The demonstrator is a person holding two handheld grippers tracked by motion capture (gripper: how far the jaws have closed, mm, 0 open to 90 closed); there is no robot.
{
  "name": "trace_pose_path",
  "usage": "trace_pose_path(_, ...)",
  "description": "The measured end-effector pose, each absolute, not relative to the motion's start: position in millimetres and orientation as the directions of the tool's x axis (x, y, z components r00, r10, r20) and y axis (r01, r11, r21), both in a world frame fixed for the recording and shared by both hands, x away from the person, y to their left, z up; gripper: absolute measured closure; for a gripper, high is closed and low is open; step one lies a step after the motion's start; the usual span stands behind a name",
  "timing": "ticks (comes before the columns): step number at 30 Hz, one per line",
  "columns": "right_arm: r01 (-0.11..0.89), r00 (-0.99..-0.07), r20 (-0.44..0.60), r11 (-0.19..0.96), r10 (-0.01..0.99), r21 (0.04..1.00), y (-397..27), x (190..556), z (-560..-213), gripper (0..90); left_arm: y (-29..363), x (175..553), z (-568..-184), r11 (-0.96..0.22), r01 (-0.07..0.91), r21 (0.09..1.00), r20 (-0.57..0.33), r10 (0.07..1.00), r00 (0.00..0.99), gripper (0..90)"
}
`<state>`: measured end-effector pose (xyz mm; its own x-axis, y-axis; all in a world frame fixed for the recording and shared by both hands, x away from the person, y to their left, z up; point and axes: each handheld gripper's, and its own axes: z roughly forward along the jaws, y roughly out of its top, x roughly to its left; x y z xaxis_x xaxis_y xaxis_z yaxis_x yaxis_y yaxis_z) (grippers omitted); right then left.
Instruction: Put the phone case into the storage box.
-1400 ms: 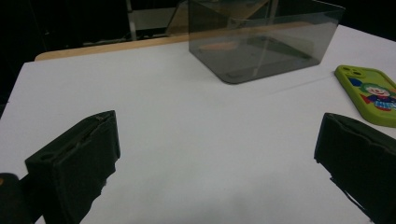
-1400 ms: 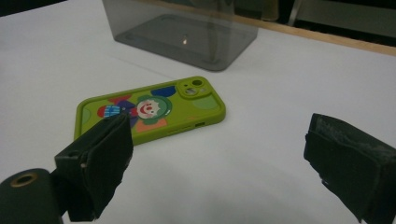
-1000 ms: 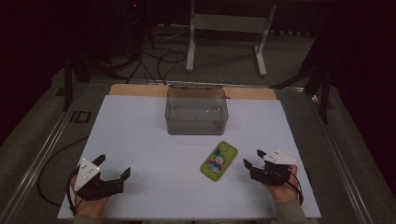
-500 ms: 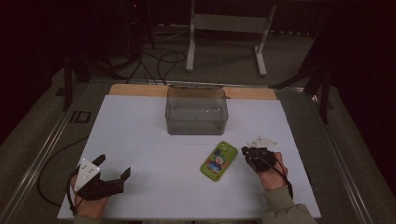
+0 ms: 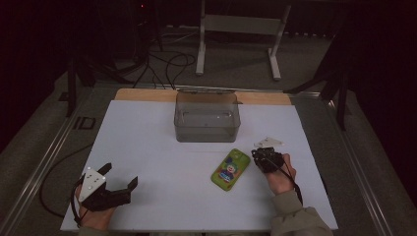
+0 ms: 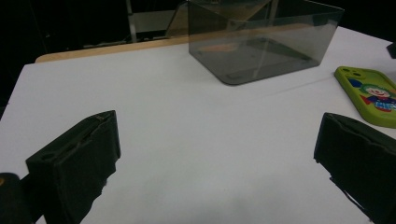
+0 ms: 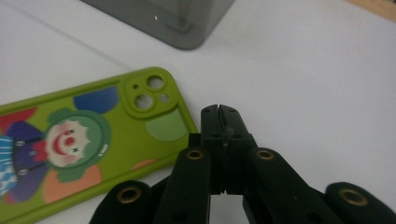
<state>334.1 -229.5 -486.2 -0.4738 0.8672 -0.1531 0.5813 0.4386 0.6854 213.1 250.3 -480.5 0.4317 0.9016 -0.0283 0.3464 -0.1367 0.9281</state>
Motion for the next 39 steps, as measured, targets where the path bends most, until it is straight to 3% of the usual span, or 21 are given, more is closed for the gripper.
trace_pose_path(27,0.664,-0.492,-0.109,0.453,0.864,0.595,-223.2,333.6,-510.0,90.0,250.7,213.1,-480.5,-0.137,0.345,0.928,-0.029,0.900,0.435,1.2)
trace_pose_path(39,0.605,-0.604,-0.070,0.513,0.794,0.609,-186.9,296.1,-510.3,90.0,250.6,213.1,-480.2,-0.139,0.344,0.929,-0.027,0.900,0.436,1.2)
